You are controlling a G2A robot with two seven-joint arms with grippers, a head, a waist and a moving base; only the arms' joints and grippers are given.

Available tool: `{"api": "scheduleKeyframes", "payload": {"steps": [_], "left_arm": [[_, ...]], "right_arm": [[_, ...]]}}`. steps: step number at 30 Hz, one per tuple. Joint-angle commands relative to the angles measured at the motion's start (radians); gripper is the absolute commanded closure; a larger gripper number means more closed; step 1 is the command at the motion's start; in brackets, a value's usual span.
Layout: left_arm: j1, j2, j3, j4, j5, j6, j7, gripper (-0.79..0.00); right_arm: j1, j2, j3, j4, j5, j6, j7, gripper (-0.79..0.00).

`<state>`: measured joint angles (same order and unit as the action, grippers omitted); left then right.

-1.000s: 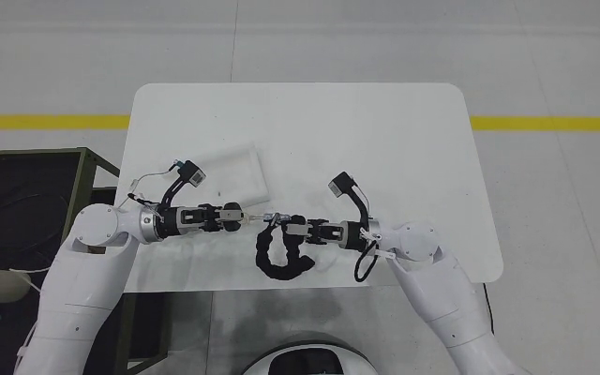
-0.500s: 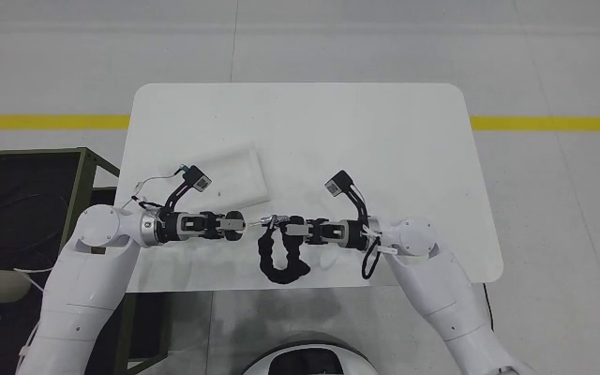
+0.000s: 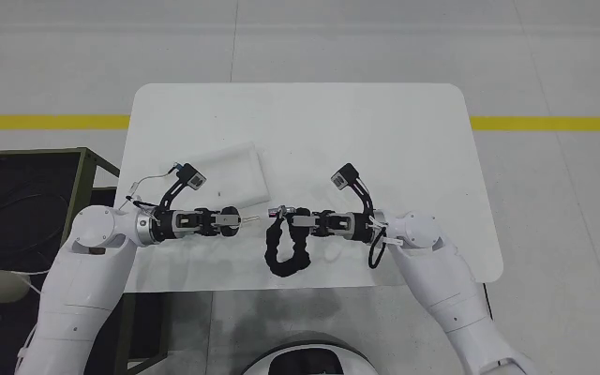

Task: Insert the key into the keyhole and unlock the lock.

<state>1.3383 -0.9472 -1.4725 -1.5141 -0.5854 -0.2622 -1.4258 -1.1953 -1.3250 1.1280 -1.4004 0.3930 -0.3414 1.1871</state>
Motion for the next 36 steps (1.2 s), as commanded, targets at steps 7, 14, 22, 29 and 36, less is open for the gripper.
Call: {"api": "scheduleKeyframes", "payload": {"steps": [7,14,22,29,36], "left_arm": [[0.0,-0.001,0.01,0.026,-0.005,0.082,0.011,0.0],[0.064,0.008,-0.108,-0.16,0.383,-0.066,0.424,0.0],[0.186,-0.01,-0.146,-0.322,1.001,-0.258,1.028,0.0],[0.201,-0.019,-0.142,-0.284,0.883,-0.213,1.113,0.0],[0.116,-0.029,-0.186,-0.24,1.215,-0.226,1.435,0.0]], "right_arm": [[-0.006,0.002,0.014,-0.006,0.009,-0.004,-0.02,0.0],[-0.055,0.005,0.018,-0.062,0.005,0.016,-0.073,0.0],[-0.051,0.009,0.026,-0.078,0.011,0.035,-0.074,0.0],[-0.063,0.009,0.025,-0.084,0.013,0.041,-0.093,0.0],[-0.084,0.016,0.06,-0.121,0.098,0.058,-0.1,0.0]]}}
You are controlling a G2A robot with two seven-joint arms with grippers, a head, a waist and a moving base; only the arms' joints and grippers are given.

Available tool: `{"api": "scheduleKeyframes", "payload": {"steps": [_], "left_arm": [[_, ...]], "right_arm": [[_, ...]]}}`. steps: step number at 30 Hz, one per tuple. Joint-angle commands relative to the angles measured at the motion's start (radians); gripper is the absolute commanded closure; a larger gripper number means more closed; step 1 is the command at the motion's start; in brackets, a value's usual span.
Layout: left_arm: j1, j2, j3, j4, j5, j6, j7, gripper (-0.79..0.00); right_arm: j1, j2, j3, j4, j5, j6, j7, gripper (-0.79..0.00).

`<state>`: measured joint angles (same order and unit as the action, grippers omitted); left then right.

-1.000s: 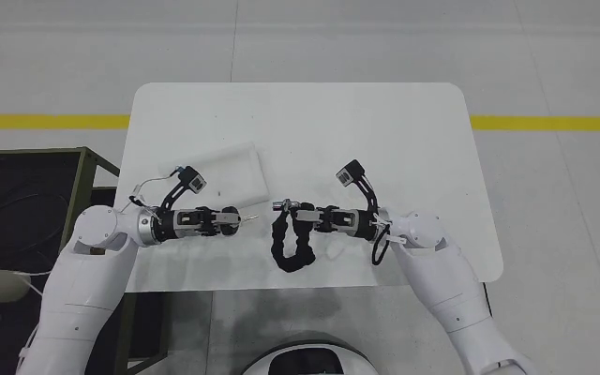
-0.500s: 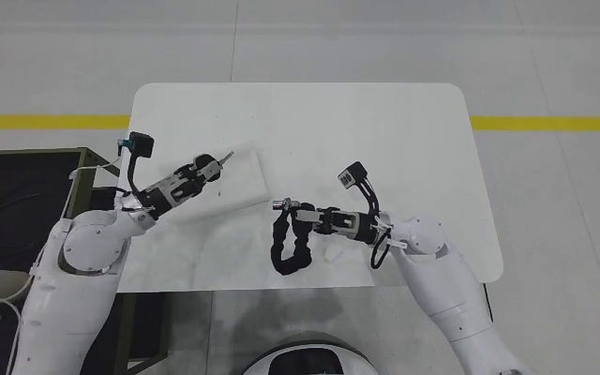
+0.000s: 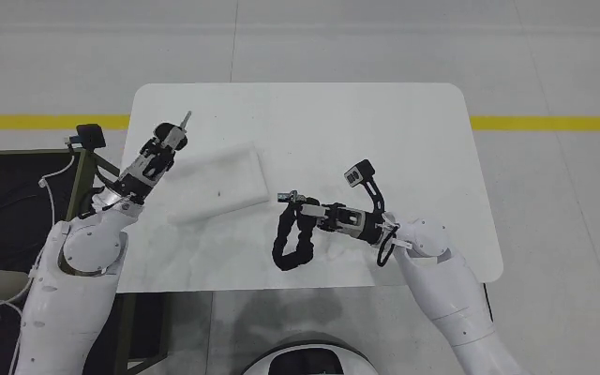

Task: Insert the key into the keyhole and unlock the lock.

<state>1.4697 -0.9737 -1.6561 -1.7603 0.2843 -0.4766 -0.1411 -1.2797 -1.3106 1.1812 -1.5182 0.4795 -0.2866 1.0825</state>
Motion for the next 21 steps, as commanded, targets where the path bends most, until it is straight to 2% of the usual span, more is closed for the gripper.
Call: {"api": "scheduleKeyframes", "payload": {"steps": [1,5,9,13,17,21], "left_arm": [[-0.03,-0.004,-0.004,0.0,0.447,-0.013,0.232,0.0],[-0.049,-0.012,0.045,-0.011,0.826,-0.029,0.543,0.0],[-0.056,-0.007,0.083,-0.026,1.266,0.044,0.817,0.0],[-0.059,0.0,0.112,-0.005,1.522,0.087,1.029,0.0],[-0.067,0.015,0.105,0.032,1.705,0.077,1.152,0.0],[-0.065,0.015,0.103,0.04,1.702,0.075,1.152,0.0]], "right_arm": [[0.001,0.002,0.012,-0.008,0.025,0.004,0.007,0.0],[0.005,0.004,0.024,-0.009,0.057,0.008,0.023,0.0],[0.013,0.004,0.011,-0.011,0.062,0.008,0.048,0.0],[0.017,0.004,0.004,-0.007,0.061,0.002,0.051,0.0],[0.016,0.007,0.008,-0.002,0.053,0.008,0.059,0.0],[0.016,0.007,0.008,-0.002,0.053,0.008,0.059,0.0]]}}
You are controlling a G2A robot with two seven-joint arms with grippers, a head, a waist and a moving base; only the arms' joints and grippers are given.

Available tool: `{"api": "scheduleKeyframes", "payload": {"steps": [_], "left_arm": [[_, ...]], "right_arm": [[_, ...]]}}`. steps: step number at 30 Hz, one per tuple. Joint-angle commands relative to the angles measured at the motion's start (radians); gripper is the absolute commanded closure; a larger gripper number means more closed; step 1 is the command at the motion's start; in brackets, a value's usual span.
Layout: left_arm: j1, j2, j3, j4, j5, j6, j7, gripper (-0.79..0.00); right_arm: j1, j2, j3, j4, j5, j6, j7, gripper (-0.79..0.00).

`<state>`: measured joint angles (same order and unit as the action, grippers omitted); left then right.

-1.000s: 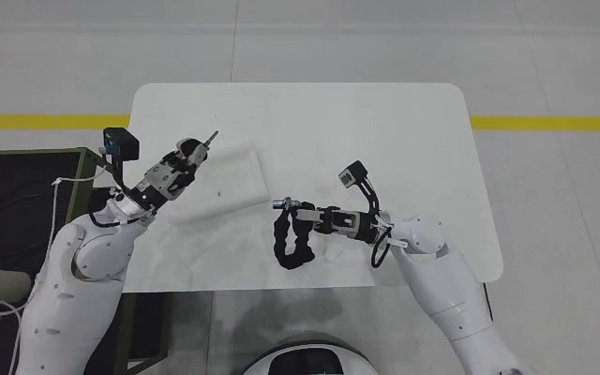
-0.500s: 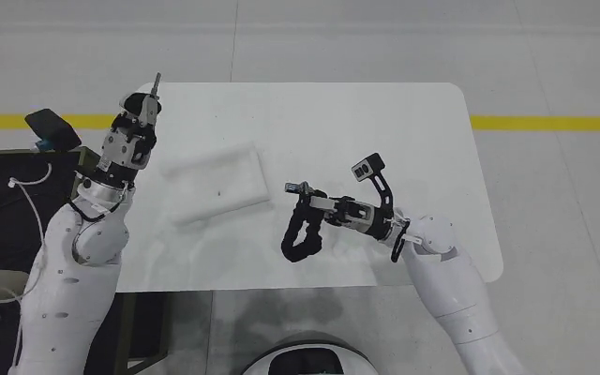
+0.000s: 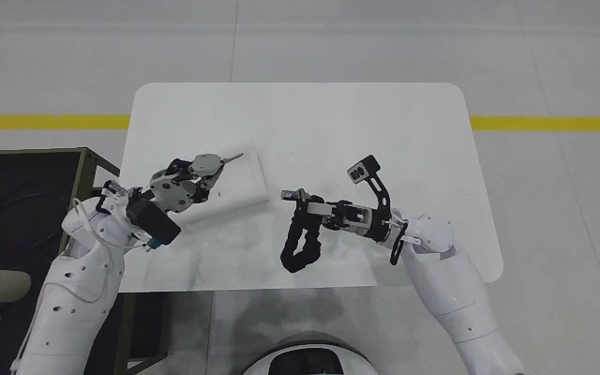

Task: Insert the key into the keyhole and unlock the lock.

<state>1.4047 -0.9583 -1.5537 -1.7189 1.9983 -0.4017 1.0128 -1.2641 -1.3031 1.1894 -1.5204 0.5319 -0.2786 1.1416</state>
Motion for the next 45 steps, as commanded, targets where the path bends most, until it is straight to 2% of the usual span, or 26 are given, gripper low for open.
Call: {"api": "scheduleKeyframes", "payload": {"steps": [1,3,5,9,12,15,18,27,45], "left_arm": [[0.0,0.0,0.0,-0.001,-0.012,0.0,-0.002,0.0],[0.0,0.0,0.0,-0.001,-0.012,0.0,-0.002,0.0],[0.012,0.005,-0.008,-0.068,0.129,0.094,0.0,0.0],[0.041,0.018,-0.01,-0.103,0.364,0.245,0.111,0.0],[0.058,0.025,0.0,-0.131,0.478,0.306,0.165,0.0],[0.076,0.027,0.006,-0.147,0.514,0.348,0.169,0.0],[0.089,0.031,0.002,-0.163,0.577,0.367,0.138,0.0],[0.1,0.034,0.006,-0.179,0.6,0.39,0.093,0.0],[0.09,0.044,0.023,-0.198,0.686,0.441,0.078,0.0]], "right_arm": [[0.0,0.0,0.0,0.0,0.0,0.0,0.0,0.0],[-0.005,0.0,-0.001,-0.003,-0.001,0.0,-0.004,0.0],[-0.027,0.002,0.002,-0.03,-0.013,0.004,-0.027,0.0],[-0.031,0.007,0.011,-0.045,-0.016,0.018,-0.022,0.0],[-0.023,0.01,0.013,-0.045,-0.023,0.024,-0.007,0.0],[-0.017,0.013,0.011,-0.041,-0.026,0.024,0.005,0.0],[-0.013,0.017,0.008,-0.04,-0.087,0.016,0.007,0.0],[-0.016,0.026,0.003,-0.052,-0.127,0.01,-0.001,0.0],[-0.02,0.04,-0.005,-0.056,-0.114,0.001,-0.009,0.0]]}}
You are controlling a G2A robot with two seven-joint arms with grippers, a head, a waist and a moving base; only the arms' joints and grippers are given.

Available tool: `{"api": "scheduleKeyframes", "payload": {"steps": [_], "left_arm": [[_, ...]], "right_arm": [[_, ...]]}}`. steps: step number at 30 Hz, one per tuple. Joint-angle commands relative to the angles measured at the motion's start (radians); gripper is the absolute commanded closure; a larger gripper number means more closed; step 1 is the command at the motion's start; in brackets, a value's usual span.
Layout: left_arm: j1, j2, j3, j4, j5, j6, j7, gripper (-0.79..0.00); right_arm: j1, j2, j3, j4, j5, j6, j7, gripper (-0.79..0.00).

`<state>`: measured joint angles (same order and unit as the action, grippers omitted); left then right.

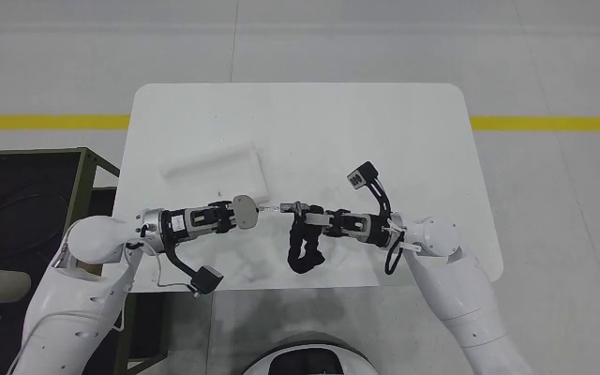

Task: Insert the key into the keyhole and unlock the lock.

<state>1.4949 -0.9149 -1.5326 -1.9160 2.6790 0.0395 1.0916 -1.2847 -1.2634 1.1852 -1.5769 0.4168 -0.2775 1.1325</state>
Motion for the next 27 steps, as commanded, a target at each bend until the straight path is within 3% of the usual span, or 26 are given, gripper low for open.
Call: {"api": "scheduleKeyframes", "payload": {"steps": [1,19,23,27], "left_arm": [[0.0,0.001,0.003,-0.001,0.006,0.001,-0.001,0.0],[0.001,0.01,0.006,0.0,-0.001,0.006,0.002,0.0],[0.008,0.012,0.0,0.007,-0.024,0.016,0.037,0.0],[0.018,0.019,-0.004,-0.004,0.053,0.071,0.088,0.0]], "right_arm": [[0.001,0.001,-0.003,0.002,0.002,-0.001,-0.001,0.0],[0.015,0.011,-0.016,0.027,0.018,-0.011,-0.001,0.0],[0.032,0.016,-0.008,0.034,0.065,-0.032,0.091,0.0],[0.051,0.021,-0.01,0.055,0.106,-0.045,0.185,0.0]]}}
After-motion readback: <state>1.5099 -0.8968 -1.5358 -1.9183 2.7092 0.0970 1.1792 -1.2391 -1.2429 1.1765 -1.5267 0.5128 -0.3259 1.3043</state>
